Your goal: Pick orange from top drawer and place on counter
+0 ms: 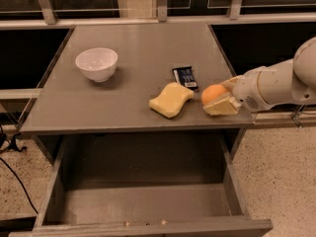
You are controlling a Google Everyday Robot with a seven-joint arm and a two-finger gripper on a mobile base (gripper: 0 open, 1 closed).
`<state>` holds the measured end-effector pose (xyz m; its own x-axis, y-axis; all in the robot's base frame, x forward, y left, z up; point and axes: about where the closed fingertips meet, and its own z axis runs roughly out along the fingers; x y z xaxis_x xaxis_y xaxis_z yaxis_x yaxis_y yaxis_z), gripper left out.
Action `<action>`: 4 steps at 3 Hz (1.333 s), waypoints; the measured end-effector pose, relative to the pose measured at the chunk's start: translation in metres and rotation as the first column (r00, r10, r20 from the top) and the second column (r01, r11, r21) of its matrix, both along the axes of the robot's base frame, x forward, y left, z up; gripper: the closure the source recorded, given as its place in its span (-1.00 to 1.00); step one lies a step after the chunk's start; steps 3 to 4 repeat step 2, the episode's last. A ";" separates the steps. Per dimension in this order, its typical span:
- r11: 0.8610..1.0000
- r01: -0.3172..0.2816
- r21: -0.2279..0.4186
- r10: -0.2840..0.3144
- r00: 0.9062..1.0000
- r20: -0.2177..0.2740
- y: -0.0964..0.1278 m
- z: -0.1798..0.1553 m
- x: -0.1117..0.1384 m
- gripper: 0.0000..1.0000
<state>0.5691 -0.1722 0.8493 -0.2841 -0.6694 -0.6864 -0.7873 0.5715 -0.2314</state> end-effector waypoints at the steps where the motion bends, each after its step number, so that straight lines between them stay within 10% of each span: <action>1: 1.000 0.000 0.000 0.000 1.000 0.000 0.000 0.000 0.000 -1.00; 4: 1.000 0.000 0.000 0.000 1.000 0.000 0.000 0.000 0.000 -1.00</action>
Offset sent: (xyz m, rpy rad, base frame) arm 0.0000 0.0000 0.0000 0.0000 0.0000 0.0000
